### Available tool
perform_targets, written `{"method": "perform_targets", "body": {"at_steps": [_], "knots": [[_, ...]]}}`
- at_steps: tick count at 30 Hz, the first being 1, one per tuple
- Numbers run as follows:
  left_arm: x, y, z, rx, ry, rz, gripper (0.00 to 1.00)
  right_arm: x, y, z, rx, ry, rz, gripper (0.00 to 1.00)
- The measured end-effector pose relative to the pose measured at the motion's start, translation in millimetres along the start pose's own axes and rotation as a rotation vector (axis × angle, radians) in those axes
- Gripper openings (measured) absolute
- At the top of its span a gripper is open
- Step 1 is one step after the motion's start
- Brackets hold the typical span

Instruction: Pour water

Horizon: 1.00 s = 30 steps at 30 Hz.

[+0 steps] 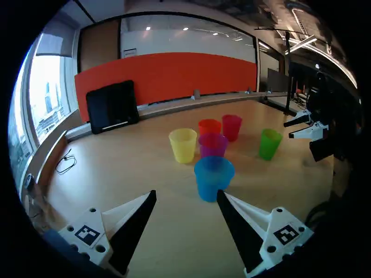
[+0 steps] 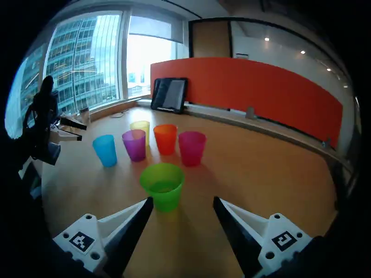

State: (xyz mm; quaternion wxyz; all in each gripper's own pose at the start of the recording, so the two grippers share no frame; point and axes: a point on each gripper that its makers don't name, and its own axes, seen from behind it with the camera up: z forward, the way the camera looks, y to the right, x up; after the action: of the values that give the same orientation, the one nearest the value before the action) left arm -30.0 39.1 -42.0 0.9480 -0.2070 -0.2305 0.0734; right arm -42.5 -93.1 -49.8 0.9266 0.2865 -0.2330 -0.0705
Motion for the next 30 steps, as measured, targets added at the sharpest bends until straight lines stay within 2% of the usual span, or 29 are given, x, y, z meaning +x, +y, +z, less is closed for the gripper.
{"method": "perform_targets", "body": {"at_steps": [7,12,16,22,30], "knots": [[23.8,-22.8,-14.9,0.111,0.107,-0.014,0.97,9.5,23.5,-20.4,-0.120,0.077,0.020,1.00],[40.6,-34.6,-25.8,0.184,0.179,-0.010,0.97,16.0,41.0,-32.9,-0.214,0.124,0.018,1.00],[54.3,-41.9,-33.1,0.226,0.238,-0.037,0.97,27.2,57.5,-44.5,-0.301,0.180,0.028,1.00],[69.0,-51.0,-42.6,0.289,0.309,-0.057,0.97,44.3,75.3,-61.4,-0.407,0.269,0.028,1.00],[79.8,-52.5,-50.1,0.352,0.370,-0.054,0.97,68.4,87.7,-78.6,-0.506,0.378,0.026,1.00]]}}
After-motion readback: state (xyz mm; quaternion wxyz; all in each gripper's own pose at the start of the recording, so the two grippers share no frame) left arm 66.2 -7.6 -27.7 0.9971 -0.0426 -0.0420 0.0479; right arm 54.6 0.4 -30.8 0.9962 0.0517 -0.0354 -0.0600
